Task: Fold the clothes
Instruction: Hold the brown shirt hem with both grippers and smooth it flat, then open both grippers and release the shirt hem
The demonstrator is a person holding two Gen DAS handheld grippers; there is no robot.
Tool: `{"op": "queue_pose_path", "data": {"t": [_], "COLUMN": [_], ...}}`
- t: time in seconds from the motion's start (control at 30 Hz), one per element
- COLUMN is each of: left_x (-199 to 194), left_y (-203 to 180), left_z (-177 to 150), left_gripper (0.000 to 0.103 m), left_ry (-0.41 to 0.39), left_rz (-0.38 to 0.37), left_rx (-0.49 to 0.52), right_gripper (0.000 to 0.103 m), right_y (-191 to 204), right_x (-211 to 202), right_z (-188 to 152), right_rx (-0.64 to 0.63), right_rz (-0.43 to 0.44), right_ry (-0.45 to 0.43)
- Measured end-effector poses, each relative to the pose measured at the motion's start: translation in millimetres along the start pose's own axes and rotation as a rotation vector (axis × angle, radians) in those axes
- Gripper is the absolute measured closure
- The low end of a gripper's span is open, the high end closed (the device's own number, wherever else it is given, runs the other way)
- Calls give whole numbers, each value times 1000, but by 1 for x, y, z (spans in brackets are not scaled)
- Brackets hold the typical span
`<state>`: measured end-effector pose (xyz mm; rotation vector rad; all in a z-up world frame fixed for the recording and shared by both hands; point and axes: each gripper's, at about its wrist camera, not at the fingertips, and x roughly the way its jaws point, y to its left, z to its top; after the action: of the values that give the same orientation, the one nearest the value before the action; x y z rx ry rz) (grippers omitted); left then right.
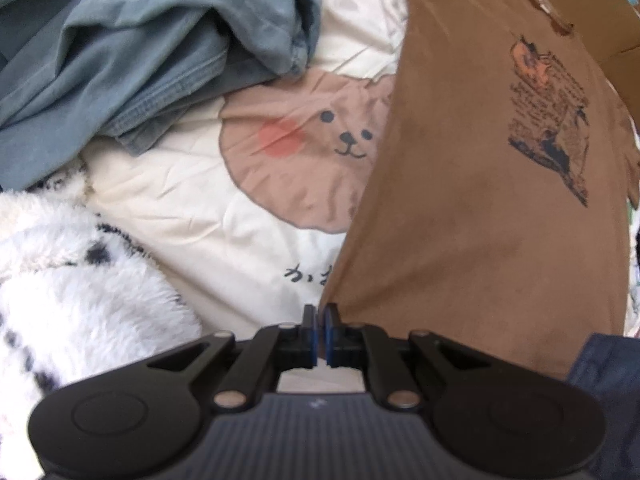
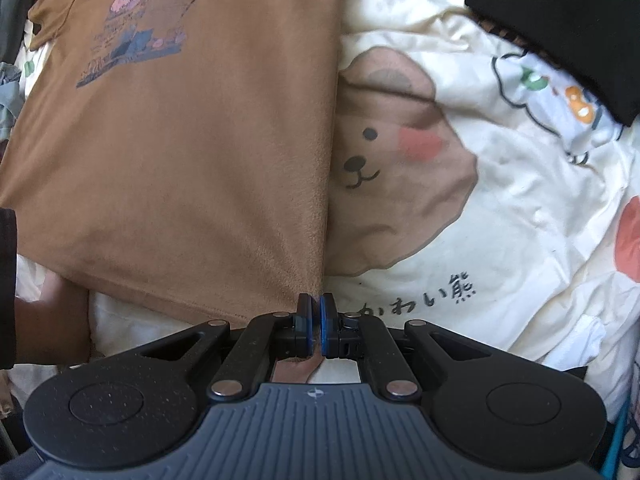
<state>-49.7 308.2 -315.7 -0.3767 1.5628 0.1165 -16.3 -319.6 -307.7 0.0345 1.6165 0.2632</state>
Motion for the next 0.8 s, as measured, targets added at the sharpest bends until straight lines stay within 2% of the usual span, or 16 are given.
{"op": "queue_pose_path", "data": {"t": [0.27, 0.4, 0.5, 0.57, 0.67, 0.73, 0.77, 0.8], "left_x": [48, 61, 56, 50, 31, 16, 9, 1], "left_y": [-2, 1, 1, 1, 3, 3, 3, 4], "left_z": [2, 5, 6, 7, 13, 20, 23, 27], "left_gripper": [99, 97, 87, 72, 67, 66, 62, 61], "left_ry": [42, 53, 45, 36, -2, -32, -47, -62], "left_rz": [60, 54, 45, 39, 39, 31, 27, 23], "left_rx": [19, -16, -19, -19, -32, -39, -43, -47], "right_gripper": [102, 100, 98, 98, 96, 88, 76, 70], "right_y": [7, 5, 1, 0, -6, -9, -9, -10], "right_x": [27, 32, 29, 20, 1, -17, -28, -39], "right_z": [3, 5, 4, 3, 4, 9, 14, 18], "right_rx": [-13, 12, 48, 54, 70, 69, 63, 56], "right_rz": [-38, -44, -35, -37, -24, -25, -35, -48], "right_ry": [52, 59, 59, 37, -17, -76, -109, -142]}}
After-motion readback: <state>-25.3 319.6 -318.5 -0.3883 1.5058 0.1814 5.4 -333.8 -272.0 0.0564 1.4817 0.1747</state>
